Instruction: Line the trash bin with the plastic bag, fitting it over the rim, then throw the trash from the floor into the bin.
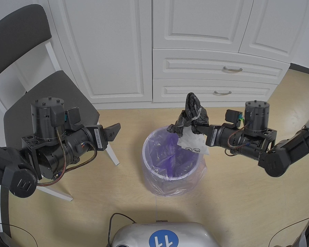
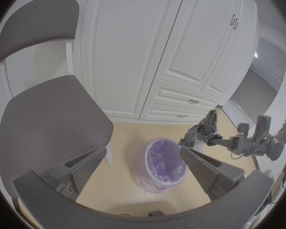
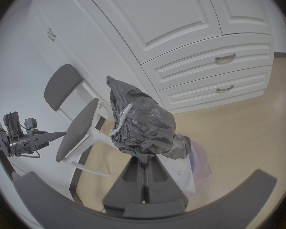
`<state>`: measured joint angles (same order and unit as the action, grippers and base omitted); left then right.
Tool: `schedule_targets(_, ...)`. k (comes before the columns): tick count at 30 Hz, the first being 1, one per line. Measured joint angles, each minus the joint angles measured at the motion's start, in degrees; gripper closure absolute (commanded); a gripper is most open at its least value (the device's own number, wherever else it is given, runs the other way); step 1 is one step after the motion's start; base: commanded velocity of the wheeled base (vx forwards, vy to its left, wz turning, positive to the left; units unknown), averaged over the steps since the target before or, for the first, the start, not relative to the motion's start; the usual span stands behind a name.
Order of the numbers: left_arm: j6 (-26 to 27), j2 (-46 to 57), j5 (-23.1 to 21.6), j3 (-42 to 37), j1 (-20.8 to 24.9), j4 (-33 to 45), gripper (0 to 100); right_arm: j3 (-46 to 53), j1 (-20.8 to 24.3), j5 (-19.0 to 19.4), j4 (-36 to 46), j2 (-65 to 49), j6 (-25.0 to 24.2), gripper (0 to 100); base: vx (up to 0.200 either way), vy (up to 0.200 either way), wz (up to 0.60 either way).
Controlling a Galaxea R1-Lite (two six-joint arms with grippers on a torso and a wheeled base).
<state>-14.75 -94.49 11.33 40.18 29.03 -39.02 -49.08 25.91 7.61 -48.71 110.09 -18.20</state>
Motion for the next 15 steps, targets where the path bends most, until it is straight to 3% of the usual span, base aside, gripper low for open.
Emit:
schedule_targets(5,0.2,0.1,0.0,0.0,-0.1,0.0,0,0.3,1.2,-0.1,-12.7,8.6,-3.8,100,0.0,0.0,0.0)
schedule_targets(15,0.4,0.1,0.0,-0.1,-0.1,-0.1,0,-1.1,2.0,-0.1,-29.6,23.0,-7.9,100,0.0,0.0,0.0)
